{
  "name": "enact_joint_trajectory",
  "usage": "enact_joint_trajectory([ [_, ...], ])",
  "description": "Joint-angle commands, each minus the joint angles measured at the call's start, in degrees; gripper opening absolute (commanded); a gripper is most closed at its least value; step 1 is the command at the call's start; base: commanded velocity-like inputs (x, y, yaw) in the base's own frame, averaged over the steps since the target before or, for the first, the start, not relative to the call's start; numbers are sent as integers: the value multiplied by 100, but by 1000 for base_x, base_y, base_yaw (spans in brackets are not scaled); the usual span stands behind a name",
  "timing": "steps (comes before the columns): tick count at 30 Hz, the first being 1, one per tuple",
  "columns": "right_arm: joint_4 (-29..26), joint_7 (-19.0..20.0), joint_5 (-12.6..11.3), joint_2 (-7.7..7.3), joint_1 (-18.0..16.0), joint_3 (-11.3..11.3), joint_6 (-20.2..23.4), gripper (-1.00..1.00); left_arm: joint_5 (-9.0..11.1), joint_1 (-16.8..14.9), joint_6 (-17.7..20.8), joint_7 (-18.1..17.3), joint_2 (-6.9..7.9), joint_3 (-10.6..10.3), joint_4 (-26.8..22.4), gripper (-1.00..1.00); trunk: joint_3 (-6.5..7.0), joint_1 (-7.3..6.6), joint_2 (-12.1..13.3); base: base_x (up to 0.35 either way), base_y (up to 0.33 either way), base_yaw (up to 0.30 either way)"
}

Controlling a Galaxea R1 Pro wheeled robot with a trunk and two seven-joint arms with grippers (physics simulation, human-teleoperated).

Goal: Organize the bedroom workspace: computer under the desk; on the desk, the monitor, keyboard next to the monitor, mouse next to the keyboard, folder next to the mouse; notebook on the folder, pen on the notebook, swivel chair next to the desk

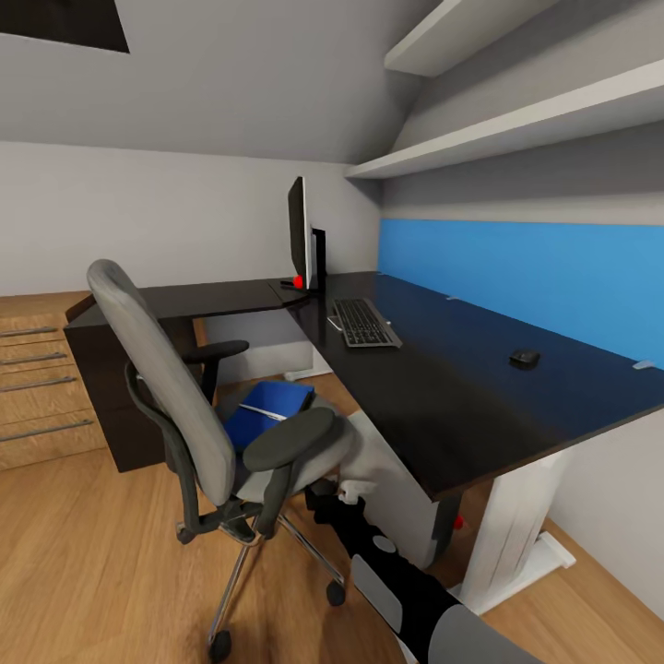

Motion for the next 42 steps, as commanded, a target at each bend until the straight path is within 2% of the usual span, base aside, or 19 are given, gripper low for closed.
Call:
enact_joint_trajectory([
  [1,8,-36,-51,0,-10,54,-40,100,60,2,23,36,-4,7,-14,100,-5,-1,-3,3,2,0],
  [12,11,-35,-51,0,-10,106,-44,100,60,2,23,27,-4,7,-13,100,-5,-1,-3,1,1,47],
  [34,10,-29,-44,0,-8,138,-50,100,60,2,23,30,-4,7,-18,100,-5,-1,-3,0,0,232],
  [36,9,-30,-43,0,-5,186,-51,100,60,2,23,30,-4,6,-15,100,-5,-1,-3,0,0,247],
  [38,6,-33,-41,0,-5,389,-61,100,60,2,23,30,-4,5,-15,100,-5,-1,-3,0,0,247],
  [42,4,-34,-39,0,-2,591,-68,100,60,2,23,31,-4,5,-15,100,-5,-1,-3,0,0,247],
])
